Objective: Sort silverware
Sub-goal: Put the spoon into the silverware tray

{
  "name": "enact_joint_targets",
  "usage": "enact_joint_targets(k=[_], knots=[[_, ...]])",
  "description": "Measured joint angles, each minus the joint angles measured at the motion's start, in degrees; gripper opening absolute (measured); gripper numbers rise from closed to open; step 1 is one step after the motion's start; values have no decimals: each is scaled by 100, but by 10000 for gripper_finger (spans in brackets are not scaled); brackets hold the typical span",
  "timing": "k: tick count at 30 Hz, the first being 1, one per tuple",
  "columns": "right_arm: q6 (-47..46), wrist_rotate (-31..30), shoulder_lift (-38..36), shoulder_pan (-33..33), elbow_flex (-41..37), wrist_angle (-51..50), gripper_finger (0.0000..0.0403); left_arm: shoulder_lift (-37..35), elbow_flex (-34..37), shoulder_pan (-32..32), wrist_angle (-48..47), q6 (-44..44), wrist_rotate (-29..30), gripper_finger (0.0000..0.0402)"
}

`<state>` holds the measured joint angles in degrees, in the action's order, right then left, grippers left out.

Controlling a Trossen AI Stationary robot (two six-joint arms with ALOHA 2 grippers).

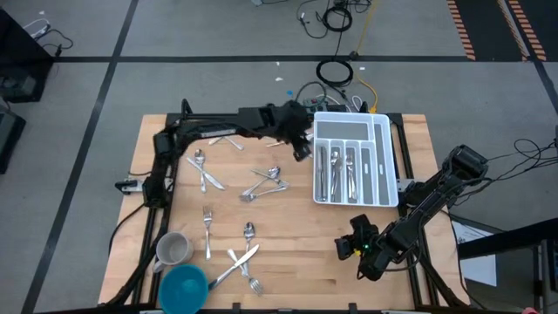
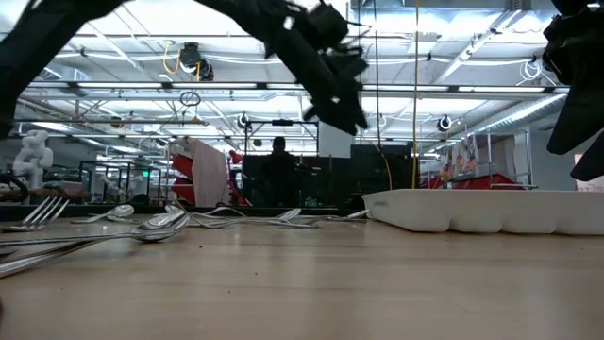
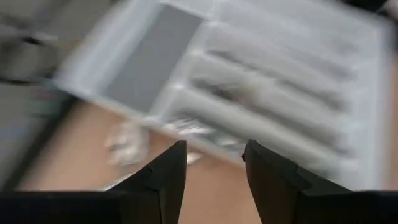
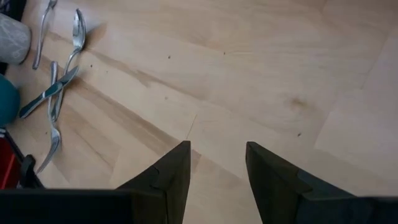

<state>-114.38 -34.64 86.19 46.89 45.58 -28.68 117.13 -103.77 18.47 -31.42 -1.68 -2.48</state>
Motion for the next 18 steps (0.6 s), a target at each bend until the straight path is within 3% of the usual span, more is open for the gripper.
enact_joint_targets(k=[2,4,10,18], knots=[[19,1,0,0,0,-49,146,-215,4,57,-406,254,728,166],[19,-2,-2,0,0,-62,146,-351,2,191,-678,716,904,166],[20,-3,-2,0,0,-129,146,-141,9,713,-1287,1721,267,166],[-3,12,-2,-7,0,-120,146,505,11,1386,-1259,1754,21,166]])
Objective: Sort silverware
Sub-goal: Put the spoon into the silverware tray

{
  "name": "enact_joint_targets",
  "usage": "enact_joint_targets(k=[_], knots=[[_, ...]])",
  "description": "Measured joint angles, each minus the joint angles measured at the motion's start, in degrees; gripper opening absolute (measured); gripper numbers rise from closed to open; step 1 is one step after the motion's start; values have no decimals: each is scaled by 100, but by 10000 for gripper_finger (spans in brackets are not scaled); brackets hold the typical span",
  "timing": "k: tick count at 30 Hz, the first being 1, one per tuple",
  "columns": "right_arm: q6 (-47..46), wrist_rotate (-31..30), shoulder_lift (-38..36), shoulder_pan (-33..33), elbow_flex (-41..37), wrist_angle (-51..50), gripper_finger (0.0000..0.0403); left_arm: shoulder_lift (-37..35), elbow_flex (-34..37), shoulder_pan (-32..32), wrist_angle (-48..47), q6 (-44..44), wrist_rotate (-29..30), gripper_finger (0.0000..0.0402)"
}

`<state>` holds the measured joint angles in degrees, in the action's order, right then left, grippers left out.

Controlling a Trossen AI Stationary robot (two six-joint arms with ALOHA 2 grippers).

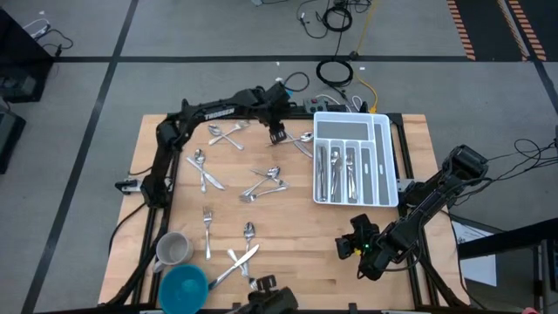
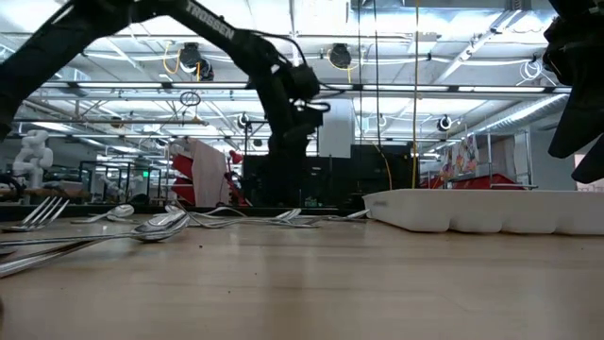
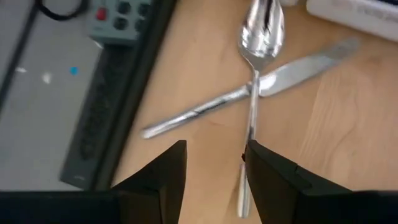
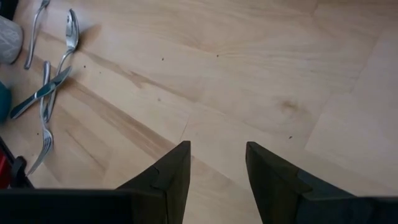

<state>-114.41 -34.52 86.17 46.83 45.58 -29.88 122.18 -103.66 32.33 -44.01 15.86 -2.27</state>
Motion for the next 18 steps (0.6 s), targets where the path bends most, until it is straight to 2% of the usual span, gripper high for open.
enact_joint_targets(k=[4,18], knots=[[-27,2,0,0,0,3,146,240,4,59,-13,5,-416,166],[-22,4,0,0,0,-94,146,631,4,-155,278,380,-372,166]])
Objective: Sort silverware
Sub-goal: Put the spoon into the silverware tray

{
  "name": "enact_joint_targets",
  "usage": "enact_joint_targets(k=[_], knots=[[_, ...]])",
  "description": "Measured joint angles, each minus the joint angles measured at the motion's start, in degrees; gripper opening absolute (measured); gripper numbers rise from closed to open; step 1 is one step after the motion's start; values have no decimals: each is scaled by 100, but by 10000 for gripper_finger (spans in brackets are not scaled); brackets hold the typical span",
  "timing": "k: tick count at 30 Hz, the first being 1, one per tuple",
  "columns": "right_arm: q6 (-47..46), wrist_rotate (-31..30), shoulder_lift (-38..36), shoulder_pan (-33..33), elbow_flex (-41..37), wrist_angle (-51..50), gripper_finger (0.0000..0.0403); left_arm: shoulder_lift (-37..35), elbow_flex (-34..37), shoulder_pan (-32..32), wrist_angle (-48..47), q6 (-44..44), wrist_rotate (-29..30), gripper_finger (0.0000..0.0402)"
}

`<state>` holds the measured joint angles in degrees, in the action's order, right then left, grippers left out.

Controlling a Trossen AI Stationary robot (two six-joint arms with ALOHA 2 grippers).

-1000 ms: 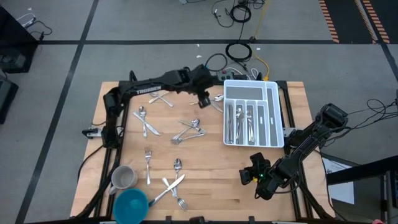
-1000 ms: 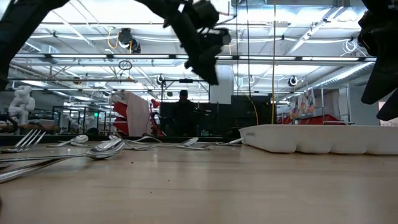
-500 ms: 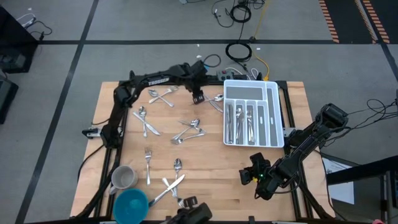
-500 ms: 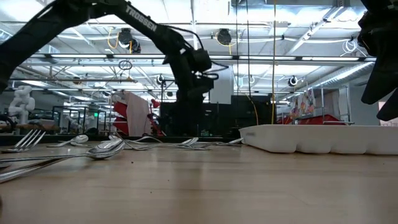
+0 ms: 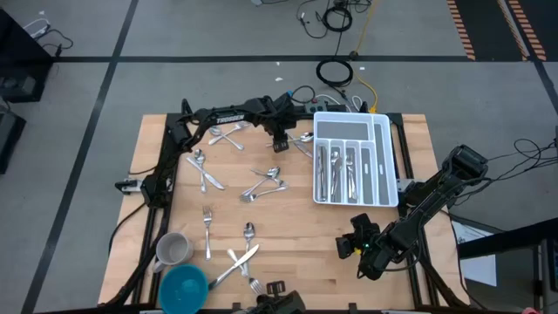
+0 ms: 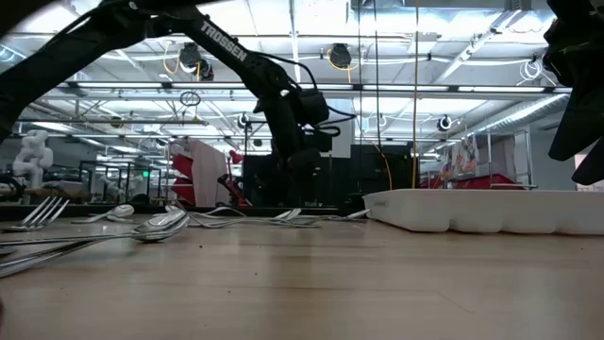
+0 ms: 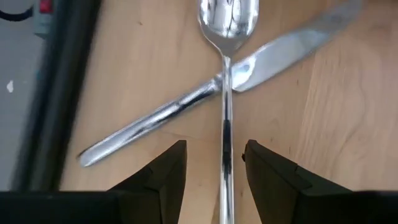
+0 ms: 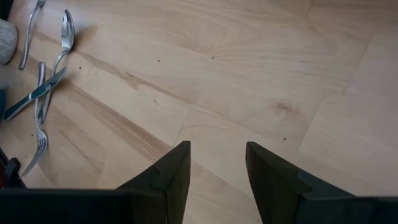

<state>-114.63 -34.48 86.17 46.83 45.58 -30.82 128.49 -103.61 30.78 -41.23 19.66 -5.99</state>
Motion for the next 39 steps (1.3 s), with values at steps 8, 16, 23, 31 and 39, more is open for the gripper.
enact_joint_targets(k=[8,16,23,31,39], knots=[[0,5,4,0,-2,-68,146,226,0,-94,303,25,14,166],[17,0,7,0,-2,-67,146,451,-9,-102,427,20,13,166],[20,4,7,0,-2,-75,146,454,-9,-124,431,64,43,133],[-12,19,7,0,-2,-68,146,454,-9,-203,402,364,220,84],[-20,27,7,0,-2,50,146,454,-9,-205,400,450,266,84]])
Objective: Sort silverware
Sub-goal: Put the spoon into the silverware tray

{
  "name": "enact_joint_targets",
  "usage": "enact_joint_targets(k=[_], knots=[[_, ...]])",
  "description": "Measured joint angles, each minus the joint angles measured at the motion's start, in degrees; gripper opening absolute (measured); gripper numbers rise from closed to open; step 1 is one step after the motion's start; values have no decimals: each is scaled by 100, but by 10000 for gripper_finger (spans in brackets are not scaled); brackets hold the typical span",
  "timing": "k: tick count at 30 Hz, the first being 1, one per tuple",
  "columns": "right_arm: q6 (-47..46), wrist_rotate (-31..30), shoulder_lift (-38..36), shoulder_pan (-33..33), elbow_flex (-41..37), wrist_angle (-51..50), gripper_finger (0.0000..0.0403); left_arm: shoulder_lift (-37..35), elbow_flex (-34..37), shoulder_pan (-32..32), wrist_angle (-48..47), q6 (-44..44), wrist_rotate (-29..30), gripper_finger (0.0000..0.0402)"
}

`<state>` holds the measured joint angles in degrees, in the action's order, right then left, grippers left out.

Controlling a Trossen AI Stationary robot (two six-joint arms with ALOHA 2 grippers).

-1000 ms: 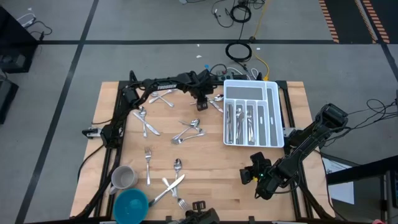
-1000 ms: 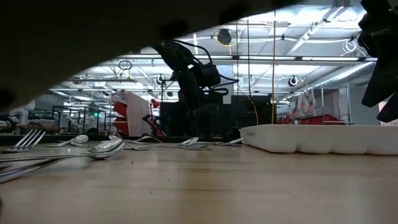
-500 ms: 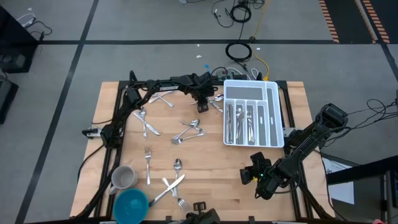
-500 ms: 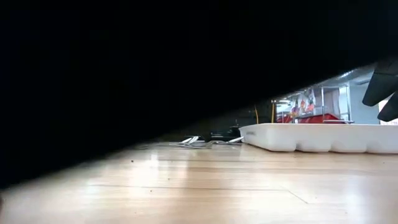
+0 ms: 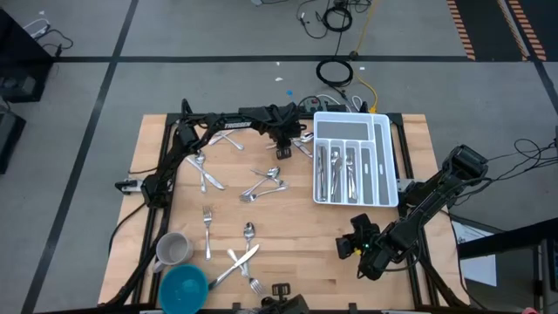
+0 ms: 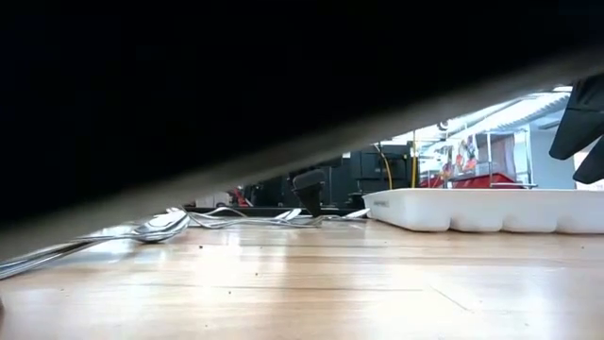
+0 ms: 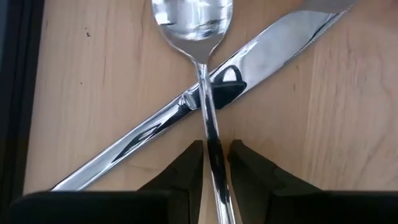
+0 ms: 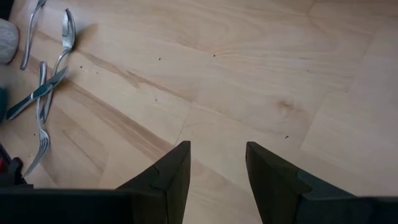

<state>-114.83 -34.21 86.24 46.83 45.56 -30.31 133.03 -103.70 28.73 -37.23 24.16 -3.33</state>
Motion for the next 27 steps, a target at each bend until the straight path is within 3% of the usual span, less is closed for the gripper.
enact_joint_targets(k=[27], knots=[[66,-1,-2,0,0,11,146,101,-354,20,-31,-89,-366,84]])
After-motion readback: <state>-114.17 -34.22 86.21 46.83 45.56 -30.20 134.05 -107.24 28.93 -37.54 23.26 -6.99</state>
